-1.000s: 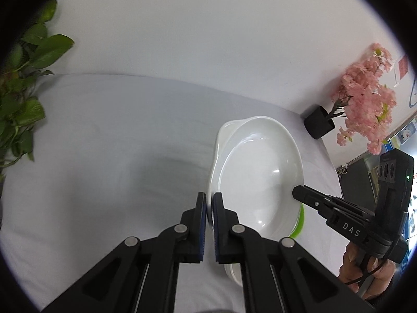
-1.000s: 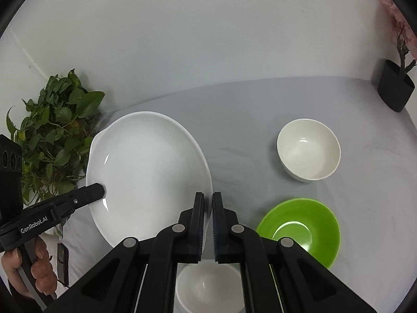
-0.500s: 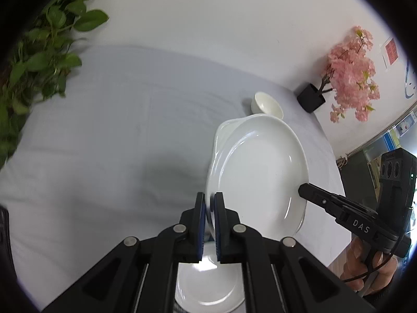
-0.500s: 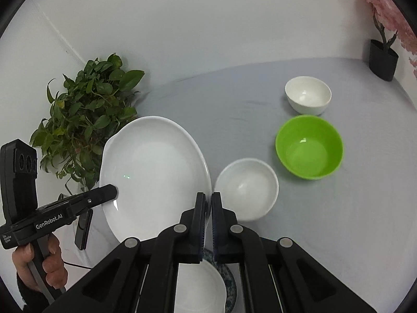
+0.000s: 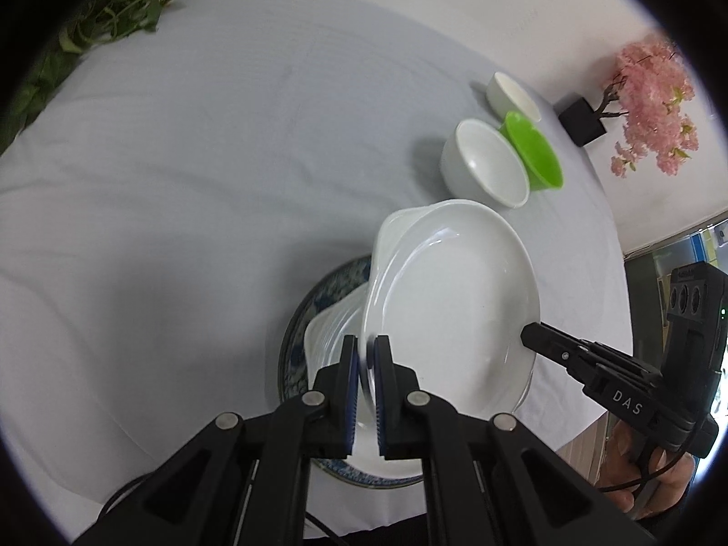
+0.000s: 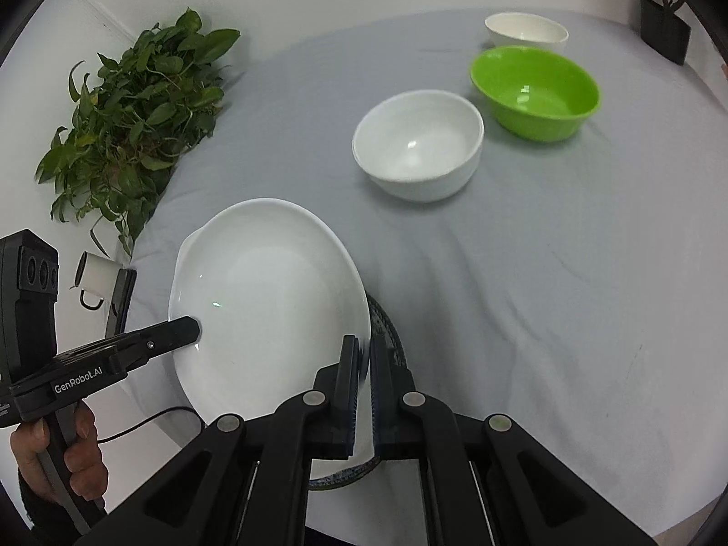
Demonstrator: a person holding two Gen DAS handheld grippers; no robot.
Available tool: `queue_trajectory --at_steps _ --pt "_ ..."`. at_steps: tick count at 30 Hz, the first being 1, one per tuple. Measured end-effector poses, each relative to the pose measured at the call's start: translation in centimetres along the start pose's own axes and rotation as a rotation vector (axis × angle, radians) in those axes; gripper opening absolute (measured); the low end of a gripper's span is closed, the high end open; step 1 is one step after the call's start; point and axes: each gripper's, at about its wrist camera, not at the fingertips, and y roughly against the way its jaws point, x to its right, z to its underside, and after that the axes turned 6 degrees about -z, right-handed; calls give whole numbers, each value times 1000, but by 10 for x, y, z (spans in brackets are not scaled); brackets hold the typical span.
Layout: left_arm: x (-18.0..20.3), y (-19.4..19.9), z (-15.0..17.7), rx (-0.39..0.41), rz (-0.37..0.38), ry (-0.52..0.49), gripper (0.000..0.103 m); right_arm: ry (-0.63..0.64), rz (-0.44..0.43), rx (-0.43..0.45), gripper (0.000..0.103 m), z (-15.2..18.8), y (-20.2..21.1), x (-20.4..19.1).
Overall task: Organize plates and bowls
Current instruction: 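Lower the second dish onto the stacked dish and open both tools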
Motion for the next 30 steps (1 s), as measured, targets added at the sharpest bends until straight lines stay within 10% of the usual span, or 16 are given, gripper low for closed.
queue_trajectory --at_steps 28,30 --pt "-21 -24 6 -95 57 5 8 78 88 -22 25 34 -22 -10" --pt "-24 -18 3 -71 37 5 20 83 81 2 25 28 -17 -6"
